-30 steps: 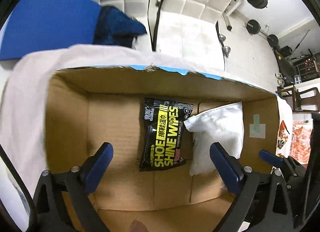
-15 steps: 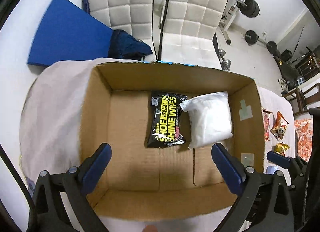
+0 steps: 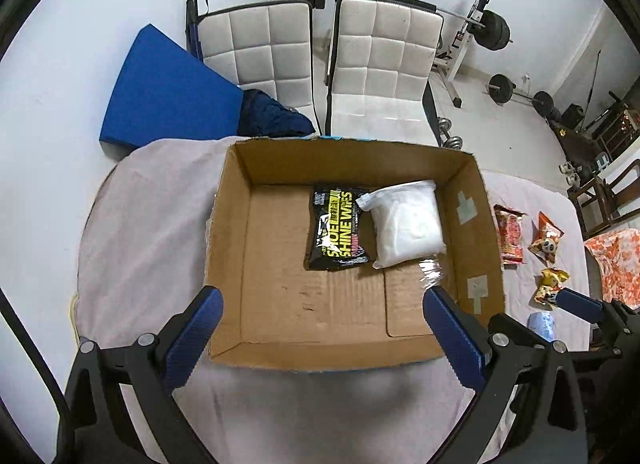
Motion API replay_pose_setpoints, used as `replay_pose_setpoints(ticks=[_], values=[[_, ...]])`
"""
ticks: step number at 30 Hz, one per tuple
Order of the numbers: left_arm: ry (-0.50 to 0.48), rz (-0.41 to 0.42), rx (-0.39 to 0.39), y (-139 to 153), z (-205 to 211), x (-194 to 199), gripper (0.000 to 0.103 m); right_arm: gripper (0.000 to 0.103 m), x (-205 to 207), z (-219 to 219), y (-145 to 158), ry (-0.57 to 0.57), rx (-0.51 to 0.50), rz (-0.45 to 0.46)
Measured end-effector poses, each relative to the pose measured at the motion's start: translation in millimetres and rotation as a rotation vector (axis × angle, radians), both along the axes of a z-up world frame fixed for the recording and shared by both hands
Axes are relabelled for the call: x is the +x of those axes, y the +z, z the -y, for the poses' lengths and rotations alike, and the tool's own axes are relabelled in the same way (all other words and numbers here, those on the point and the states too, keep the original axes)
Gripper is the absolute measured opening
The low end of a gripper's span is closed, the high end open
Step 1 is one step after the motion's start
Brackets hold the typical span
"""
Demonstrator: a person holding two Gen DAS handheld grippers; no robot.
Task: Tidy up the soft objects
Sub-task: 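Lower both packs into the box and open both tools, then grasp the red jacket-print pack with left tool while right grasps blue wipes pack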
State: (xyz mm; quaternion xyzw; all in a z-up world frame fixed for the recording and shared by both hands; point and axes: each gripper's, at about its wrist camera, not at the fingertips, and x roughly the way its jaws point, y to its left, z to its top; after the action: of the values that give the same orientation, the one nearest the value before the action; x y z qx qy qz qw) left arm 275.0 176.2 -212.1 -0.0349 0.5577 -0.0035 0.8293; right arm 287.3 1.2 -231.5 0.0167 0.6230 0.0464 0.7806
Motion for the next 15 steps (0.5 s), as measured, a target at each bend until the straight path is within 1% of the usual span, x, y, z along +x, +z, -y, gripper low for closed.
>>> replay_pose_setpoints(ticks=[4,7,9,12,14,15], values=[[0.005,0.014,-0.004,12.8,13.4,-6.1,0.103,0.103,-2.9,15.0,7.9,-0.016,0.046,-0.001],[-0.011,0.010,-0.004,19.1,35.6,-9.0,0.103,0.103,-4.9,37.7,10.6,-0.037,0.062,-0.007],[-0.028,0.004,0.001,19.2,56.5,-10.0,0.103,0.103,-6.5,62.2,9.6,-0.073,0.070,-0.020],[-0.057,-0.019,-0.009,10.6,86.6,-6.8,0.103,0.103,-12.7,111.7,3.7,-0.150,0.045,-0.034],[-0.076,-0.054,-0.023,-1.9,110.8,-1.4,0.103,0.103,-18.6,151.6,-10.9,-0.215,0.012,-0.066],[-0.086,-0.067,-0.031,-7.3,121.1,0.4,0.103,0.103,-23.4,178.2,-25.8,-0.264,-0.002,-0.101]])
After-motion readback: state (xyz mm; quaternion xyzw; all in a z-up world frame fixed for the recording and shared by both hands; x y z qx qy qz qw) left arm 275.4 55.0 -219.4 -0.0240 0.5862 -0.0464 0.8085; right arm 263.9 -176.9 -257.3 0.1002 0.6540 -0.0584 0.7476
